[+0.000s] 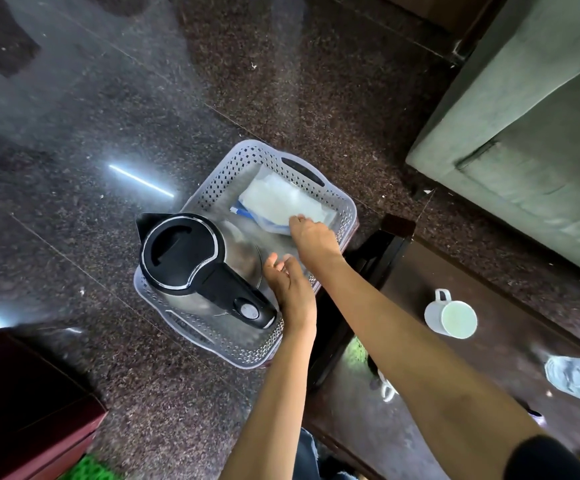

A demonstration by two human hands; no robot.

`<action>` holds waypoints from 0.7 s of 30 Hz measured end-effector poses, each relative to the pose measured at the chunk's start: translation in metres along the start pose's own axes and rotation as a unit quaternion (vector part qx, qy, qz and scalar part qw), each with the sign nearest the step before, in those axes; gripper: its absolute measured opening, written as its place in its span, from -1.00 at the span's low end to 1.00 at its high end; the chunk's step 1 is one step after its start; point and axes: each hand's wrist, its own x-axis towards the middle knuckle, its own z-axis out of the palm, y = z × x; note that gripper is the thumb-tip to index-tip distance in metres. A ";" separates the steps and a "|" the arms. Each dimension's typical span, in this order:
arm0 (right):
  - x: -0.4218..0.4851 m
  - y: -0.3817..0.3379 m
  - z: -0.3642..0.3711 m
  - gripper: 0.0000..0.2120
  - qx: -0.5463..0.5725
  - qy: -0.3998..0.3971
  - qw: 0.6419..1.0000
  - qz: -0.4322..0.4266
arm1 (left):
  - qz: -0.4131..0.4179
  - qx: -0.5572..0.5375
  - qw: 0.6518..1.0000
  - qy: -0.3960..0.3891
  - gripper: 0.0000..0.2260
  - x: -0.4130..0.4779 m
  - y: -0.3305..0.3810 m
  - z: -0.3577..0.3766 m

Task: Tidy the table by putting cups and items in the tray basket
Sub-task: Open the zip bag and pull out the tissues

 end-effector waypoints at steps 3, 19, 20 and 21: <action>-0.002 0.006 -0.014 -0.74 0.103 0.018 0.993 0.049 | -0.001 0.008 1.000 -0.003 -0.61 -0.004 0.004 0.002; -0.206 0.095 -0.032 -0.88 0.584 0.163 0.769 0.202 | 0.113 0.074 0.976 -0.171 -0.75 -0.106 0.007 0.049; -0.219 0.099 -0.031 -0.88 0.594 0.161 0.764 0.193 | 0.129 0.098 0.970 -0.179 -0.76 -0.113 0.002 0.050; -0.234 0.103 -0.030 -0.86 0.602 0.156 0.759 0.192 | 0.145 0.131 0.962 -0.189 -0.76 -0.123 -0.004 0.052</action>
